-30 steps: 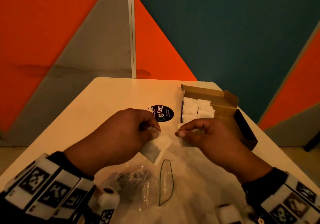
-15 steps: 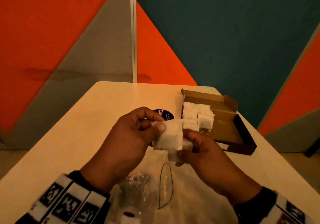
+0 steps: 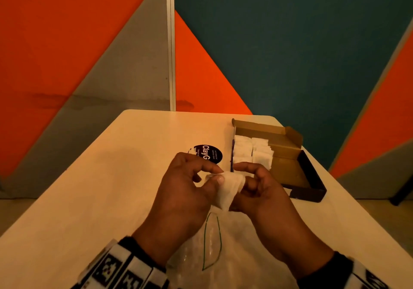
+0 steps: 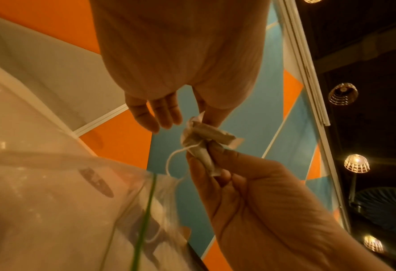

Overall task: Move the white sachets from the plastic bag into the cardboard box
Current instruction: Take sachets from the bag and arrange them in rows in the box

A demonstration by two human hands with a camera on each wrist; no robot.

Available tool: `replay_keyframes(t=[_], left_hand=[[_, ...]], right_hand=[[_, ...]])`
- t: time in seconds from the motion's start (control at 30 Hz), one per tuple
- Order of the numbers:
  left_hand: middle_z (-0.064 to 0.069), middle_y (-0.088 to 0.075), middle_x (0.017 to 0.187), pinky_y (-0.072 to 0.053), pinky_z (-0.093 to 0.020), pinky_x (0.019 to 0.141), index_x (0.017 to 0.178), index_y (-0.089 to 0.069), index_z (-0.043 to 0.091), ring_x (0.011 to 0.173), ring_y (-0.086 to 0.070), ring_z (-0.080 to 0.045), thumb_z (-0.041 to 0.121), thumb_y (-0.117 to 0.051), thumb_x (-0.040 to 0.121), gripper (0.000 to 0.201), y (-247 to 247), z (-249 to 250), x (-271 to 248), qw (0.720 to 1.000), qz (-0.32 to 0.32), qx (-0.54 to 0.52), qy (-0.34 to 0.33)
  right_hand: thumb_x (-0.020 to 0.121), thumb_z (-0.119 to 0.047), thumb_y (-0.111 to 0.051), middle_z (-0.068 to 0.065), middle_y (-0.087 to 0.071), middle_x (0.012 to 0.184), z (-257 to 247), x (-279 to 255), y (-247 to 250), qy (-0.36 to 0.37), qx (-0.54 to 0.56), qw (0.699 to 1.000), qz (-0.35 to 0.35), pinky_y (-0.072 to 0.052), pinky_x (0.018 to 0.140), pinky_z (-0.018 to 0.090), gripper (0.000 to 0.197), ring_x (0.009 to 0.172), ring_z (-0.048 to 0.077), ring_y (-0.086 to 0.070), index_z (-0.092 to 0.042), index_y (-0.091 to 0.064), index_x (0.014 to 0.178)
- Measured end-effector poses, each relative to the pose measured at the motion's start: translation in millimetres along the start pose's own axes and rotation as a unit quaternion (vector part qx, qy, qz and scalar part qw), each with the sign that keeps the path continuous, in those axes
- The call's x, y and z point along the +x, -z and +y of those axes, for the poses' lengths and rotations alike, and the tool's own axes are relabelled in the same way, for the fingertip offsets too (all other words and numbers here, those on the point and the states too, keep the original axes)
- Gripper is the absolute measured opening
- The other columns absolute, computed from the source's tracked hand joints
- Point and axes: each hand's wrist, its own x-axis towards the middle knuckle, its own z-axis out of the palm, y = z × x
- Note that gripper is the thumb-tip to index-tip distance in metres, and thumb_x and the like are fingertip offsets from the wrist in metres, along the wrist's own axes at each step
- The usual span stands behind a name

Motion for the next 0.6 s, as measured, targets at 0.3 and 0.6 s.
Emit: replay_keyframes(t=[0.3,0.6], left_hand=[[0.012,-0.065,0.072,-0.051,-0.013,0.058,0.080,-0.074,0.030,0.074,-0.064,-0.008,0.012,-0.074,0.084,0.019,-0.3,-11.7,3.5,0.988,-0.020,-0.149,0.041],[0.011,-0.069,0.079,-0.054,-0.019,0.059,0.081,-0.069,0.031,0.075,-0.067,-0.005,0.012,-0.072,0.086,0.020,-0.5,-12.1,4.3,0.991,0.007,-0.136,0.019]], right_hand=[[0.082,0.000,-0.070,-0.008,-0.076,0.094,2.1,-3.6,-6.5,0.000,-0.018,1.000,-0.005,-0.061,0.069,0.030,0.039,0.087,0.014,-0.073,-0.026,-0.059,0.108],[0.084,-0.021,-0.071,-0.022,-0.073,0.087,5.2,-13.2,-4.1,-0.004,-0.029,1.000,0.005,-0.057,0.063,0.020,0.036,0.081,0.003,-0.071,-0.038,-0.054,0.110]])
